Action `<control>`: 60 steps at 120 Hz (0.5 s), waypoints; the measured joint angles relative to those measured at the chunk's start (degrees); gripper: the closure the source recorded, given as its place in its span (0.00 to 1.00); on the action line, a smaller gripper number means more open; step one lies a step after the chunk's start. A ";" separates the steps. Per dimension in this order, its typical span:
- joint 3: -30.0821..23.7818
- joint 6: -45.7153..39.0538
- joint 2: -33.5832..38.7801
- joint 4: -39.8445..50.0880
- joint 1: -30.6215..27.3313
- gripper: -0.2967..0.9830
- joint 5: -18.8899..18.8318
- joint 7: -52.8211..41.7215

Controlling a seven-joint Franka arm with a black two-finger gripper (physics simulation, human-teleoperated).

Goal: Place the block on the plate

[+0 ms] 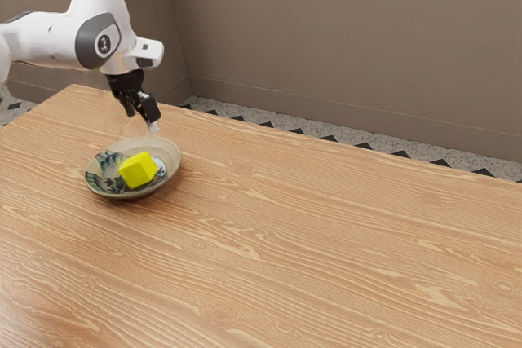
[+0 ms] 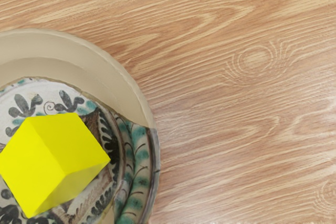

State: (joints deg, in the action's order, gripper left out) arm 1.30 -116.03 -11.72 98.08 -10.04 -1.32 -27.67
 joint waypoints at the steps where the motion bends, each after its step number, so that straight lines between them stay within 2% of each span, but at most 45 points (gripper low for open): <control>1: -0.22 0.21 0.31 0.02 0.01 0.24 0.00 -0.01; 30: -6.62 5.71 5.67 -0.27 1.19 0.23 0.00 -0.15; 60: -8.21 9.02 7.00 -0.91 3.85 0.23 0.00 -0.22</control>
State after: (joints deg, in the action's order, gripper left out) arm -6.91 -107.01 -4.73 97.17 -6.18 -1.32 -27.89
